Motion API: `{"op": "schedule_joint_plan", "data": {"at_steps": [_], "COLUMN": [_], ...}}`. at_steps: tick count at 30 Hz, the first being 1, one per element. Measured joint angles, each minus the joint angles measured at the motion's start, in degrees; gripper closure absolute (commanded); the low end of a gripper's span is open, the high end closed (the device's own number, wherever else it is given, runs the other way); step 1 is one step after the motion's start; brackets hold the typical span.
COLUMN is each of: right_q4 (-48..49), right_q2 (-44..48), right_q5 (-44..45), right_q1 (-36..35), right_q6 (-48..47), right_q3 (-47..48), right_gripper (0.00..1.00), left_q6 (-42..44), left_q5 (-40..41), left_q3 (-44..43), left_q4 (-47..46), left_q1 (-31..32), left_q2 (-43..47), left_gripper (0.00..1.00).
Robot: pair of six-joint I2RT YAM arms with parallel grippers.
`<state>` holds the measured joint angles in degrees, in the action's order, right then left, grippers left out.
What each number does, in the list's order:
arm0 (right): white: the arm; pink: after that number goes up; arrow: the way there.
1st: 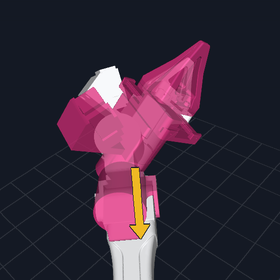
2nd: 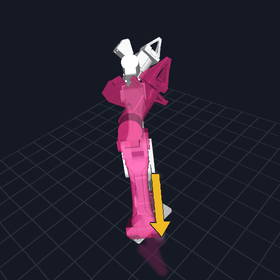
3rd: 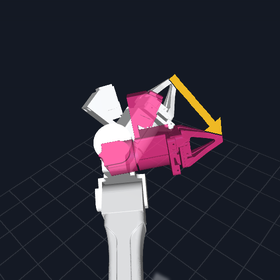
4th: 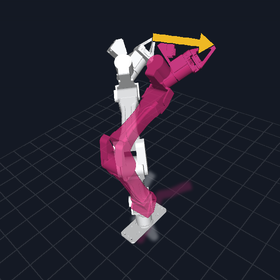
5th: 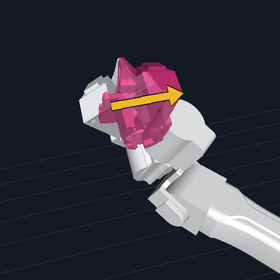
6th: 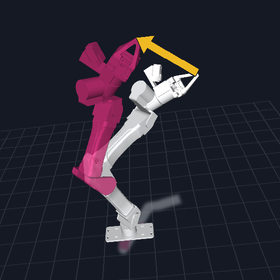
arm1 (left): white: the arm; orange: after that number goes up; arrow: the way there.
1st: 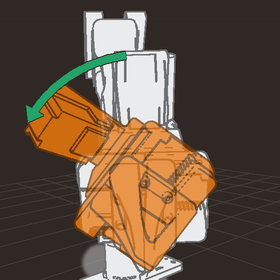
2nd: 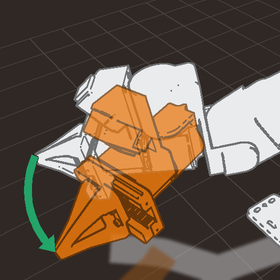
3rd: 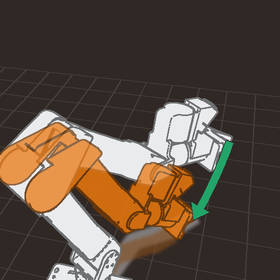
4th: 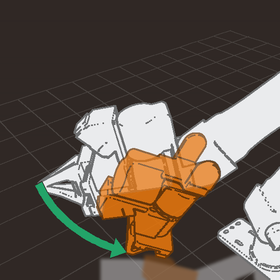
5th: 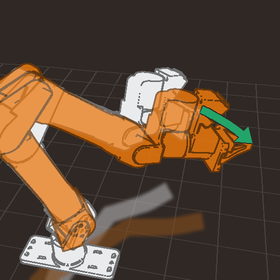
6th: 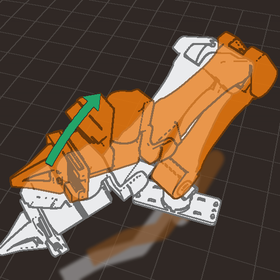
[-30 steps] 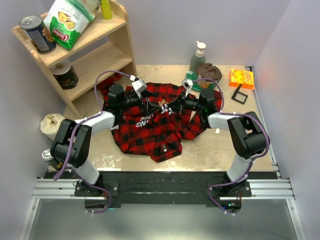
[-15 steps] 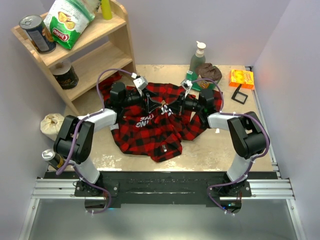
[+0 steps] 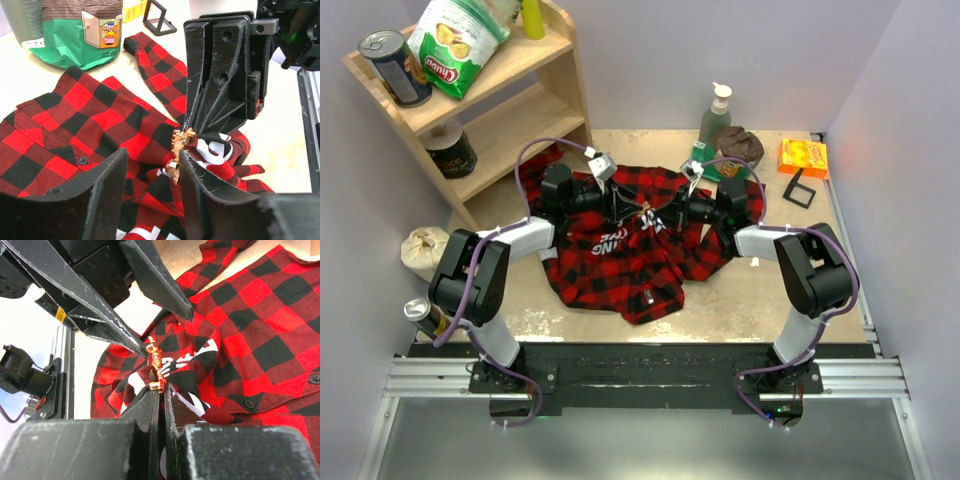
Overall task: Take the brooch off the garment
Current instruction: Remove the brooch from the clothes.
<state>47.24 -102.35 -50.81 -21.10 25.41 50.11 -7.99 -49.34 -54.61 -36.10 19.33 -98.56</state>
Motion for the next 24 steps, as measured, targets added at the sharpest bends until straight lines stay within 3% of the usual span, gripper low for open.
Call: {"op": "schedule_joint_plan", "data": {"at_steps": [24], "right_q4": [0.0], "right_q2": [0.0], "right_q5": [0.3], "right_q1": [0.0], "right_q6": [0.0], "right_q3": [0.0], "right_gripper": [1.0], "left_q6": [-2.0], "left_q5": [-0.4], "left_q3": [-0.3], "left_q4": [0.2], "left_q1": [0.2], "left_q2": [0.0], "left_gripper": [0.6]}}
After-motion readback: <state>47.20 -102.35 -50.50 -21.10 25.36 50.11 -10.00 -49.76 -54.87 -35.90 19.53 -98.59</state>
